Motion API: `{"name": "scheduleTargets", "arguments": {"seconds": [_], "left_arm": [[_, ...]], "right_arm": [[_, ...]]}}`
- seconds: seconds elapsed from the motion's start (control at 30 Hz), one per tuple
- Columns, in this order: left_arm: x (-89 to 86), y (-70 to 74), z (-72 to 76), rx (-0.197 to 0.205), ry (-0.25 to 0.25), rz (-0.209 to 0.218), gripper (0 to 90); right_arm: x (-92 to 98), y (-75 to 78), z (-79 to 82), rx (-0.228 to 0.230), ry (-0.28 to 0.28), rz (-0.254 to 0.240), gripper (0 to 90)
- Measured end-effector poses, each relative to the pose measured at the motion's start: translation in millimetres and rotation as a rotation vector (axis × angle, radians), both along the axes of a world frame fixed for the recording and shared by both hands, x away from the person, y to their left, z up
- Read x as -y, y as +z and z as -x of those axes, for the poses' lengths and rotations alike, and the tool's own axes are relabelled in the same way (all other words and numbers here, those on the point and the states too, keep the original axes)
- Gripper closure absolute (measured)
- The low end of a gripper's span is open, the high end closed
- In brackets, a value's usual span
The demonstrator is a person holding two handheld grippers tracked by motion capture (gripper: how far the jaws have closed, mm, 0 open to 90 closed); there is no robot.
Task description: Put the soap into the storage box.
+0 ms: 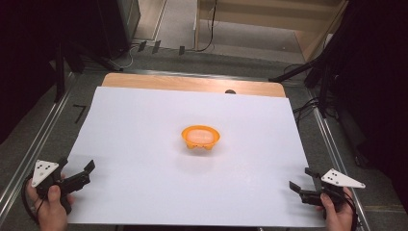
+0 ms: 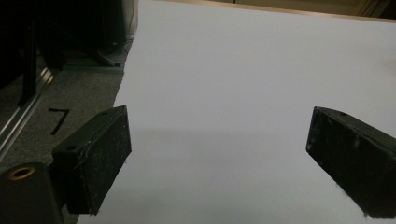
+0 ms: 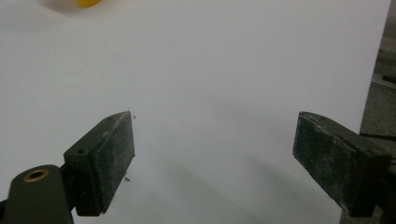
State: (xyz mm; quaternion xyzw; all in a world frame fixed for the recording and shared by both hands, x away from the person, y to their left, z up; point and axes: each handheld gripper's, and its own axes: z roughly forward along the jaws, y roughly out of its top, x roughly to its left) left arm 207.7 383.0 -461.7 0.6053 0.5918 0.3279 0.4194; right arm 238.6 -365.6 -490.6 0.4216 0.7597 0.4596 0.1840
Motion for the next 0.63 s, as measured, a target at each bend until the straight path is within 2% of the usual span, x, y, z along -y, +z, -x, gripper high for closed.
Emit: {"name": "scheduleTargets", "arguments": {"seconds": [0.13, 0.27, 0.4, 0.63], "left_arm": [[0.3, 0.0, 0.3, 0.002, 0.004, -0.002, 7.4], [0.2, 0.0, 0.4, 0.002, 0.005, -0.002, 7.4], [0.3, 0.0, 0.3, 0.002, 0.005, -0.001, 7.4], [0.1, 0.0, 0.0, 0.0, 0.001, -0.001, 7.4]], "right_arm": [[3.5, -1.4, -0.2, -0.009, -0.008, -0.04, 13.6], [-1.9, -2.1, -1.0, -0.021, 0.019, 0.009, 13.5], [-4.2, -2.2, -1.5, -0.026, 0.028, 0.031, 13.5], [-4.1, -2.0, -1.2, -0.025, 0.023, 0.031, 13.5]]}}
